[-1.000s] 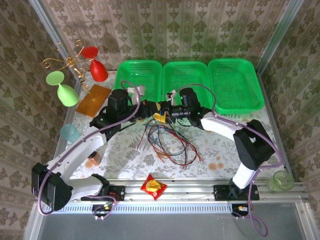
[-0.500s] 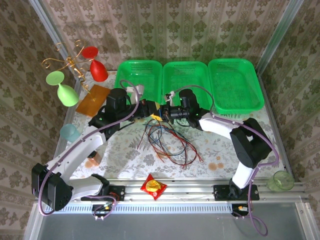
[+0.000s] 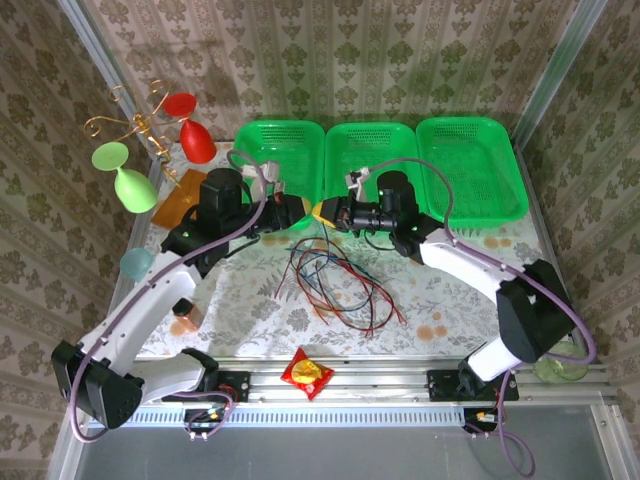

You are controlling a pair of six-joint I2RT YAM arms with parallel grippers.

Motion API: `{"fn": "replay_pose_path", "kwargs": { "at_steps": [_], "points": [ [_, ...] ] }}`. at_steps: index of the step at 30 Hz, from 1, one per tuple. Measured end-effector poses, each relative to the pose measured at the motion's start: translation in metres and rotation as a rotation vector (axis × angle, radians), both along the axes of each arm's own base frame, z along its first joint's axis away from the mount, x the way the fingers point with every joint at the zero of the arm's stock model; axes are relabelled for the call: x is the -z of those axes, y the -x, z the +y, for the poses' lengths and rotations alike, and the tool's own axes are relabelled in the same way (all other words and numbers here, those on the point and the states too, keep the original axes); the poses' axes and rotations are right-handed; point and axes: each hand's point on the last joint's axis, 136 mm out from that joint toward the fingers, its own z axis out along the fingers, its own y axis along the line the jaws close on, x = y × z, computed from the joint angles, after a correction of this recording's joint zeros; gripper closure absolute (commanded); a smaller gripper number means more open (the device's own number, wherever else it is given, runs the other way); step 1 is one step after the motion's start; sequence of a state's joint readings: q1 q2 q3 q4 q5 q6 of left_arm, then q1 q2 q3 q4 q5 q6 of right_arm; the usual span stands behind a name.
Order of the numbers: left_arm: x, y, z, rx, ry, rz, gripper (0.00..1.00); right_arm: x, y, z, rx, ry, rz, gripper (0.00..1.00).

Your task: Untangle the cables

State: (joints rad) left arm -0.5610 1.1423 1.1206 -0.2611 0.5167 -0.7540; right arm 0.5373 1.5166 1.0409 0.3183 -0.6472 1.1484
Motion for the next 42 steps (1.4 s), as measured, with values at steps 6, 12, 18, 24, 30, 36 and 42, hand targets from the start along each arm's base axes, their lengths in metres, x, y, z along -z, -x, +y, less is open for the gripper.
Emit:
{"fn": "replay_pose_path", "kwargs": {
  "at_steps": [6,12,18,24,30,36,42],
  "points": [
    [-0.013,0.005,0.01,-0.027,-0.024,-0.035,1.0,-0.025,-0.003,-0.022,0.114,0.049,-0.078,1.0],
    [-0.019,0.004,0.016,-0.044,-0.041,-0.053,1.0,-0.057,-0.002,-0.048,0.245,0.075,-0.173,1.0],
    [-0.037,-0.002,0.023,-0.067,-0.04,-0.082,1.0,-0.09,-0.002,-0.073,0.37,0.1,-0.274,1.0],
    [-0.05,-0.023,0.029,-0.11,-0.034,-0.094,1.0,-0.121,0.0,-0.103,0.505,0.121,-0.381,1.0],
    [-0.04,-0.036,0.028,-0.137,-0.057,-0.073,1.0,-0.133,-0.014,-0.137,0.638,0.16,-0.428,1.0],
    [-0.063,-0.044,0.041,-0.22,-0.077,-0.134,1.0,-0.168,-0.033,-0.161,0.752,0.189,-0.503,1.0],
    [-0.13,-0.055,0.047,-0.278,-0.066,-0.298,1.0,-0.215,-0.046,-0.162,0.789,0.202,-0.629,1.0]
  ]
}}
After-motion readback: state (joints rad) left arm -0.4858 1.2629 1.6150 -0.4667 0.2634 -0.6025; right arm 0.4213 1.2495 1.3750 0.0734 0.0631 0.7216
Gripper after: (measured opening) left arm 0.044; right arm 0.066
